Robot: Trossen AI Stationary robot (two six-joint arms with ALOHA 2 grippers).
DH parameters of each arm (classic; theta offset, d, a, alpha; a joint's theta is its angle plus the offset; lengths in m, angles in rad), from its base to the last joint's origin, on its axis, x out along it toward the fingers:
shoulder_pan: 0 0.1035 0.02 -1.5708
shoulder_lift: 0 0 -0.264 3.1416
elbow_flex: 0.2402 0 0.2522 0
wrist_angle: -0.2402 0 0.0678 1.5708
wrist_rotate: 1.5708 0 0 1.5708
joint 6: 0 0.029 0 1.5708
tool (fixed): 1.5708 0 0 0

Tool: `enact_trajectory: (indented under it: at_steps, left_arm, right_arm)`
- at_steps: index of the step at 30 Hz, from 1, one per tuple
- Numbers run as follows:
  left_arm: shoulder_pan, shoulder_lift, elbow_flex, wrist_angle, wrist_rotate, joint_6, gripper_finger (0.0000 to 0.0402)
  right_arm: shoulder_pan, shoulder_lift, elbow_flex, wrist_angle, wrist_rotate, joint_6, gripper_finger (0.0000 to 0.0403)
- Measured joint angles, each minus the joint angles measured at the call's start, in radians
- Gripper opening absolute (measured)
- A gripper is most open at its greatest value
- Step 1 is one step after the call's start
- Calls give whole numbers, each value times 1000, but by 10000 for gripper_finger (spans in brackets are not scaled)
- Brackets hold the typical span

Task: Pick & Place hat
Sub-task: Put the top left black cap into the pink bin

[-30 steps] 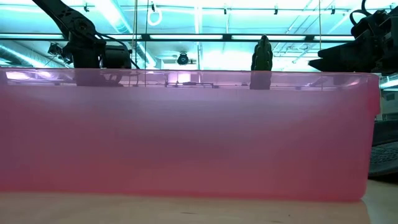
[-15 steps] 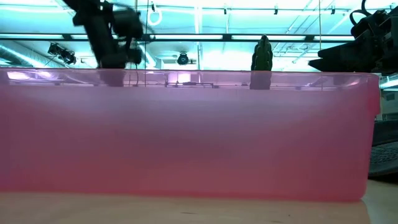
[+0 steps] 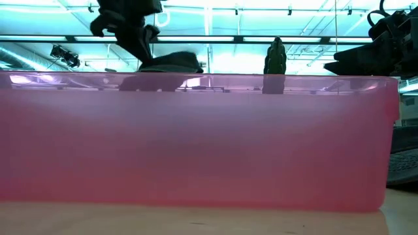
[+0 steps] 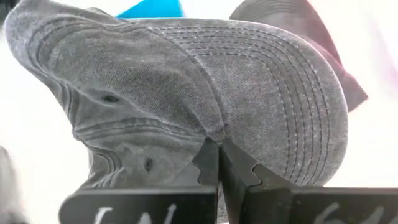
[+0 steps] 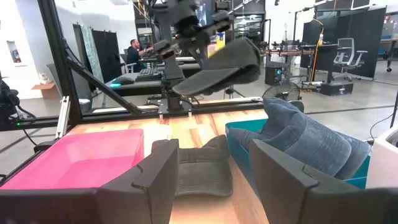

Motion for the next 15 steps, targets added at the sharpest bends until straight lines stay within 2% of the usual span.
enact_trajectory:
  at_steps: [9, 15]
  left_arm:
    - [-132, 12, 5, 0, -10, 248, 2]
    - [-200, 54, 17, 42, -13, 333, 2]
  right_arm:
    - [0, 0, 0, 0, 0, 0, 198]
    - [0, 0, 0, 0, -1, 0, 198]
